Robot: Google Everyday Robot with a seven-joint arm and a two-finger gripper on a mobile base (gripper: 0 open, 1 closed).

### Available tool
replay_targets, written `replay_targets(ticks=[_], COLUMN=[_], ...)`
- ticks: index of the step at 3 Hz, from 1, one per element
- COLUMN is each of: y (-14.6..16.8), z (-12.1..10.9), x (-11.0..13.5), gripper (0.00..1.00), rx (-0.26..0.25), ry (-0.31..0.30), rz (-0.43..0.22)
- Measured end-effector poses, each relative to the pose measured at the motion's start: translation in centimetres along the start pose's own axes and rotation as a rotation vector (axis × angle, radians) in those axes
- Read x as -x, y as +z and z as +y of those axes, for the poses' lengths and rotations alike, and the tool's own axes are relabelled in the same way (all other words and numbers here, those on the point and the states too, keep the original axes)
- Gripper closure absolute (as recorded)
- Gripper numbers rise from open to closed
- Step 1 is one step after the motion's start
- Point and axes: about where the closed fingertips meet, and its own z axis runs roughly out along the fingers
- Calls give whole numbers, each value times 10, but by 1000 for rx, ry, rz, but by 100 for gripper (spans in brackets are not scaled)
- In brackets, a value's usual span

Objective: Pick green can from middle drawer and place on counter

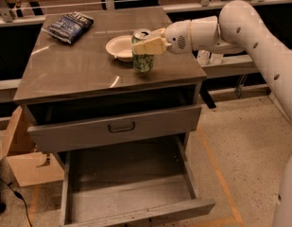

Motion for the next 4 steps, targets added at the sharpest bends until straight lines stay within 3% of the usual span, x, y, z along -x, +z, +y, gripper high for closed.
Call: replay_targets(ticks=[2, 3, 4], y=[18, 8, -23], z=[-10, -12, -15], x=[-12, -13, -15], gripper=[13, 0, 0], rx=[-76, -124, -218], ry=[-35, -44, -40], rz=[-1, -1, 5])
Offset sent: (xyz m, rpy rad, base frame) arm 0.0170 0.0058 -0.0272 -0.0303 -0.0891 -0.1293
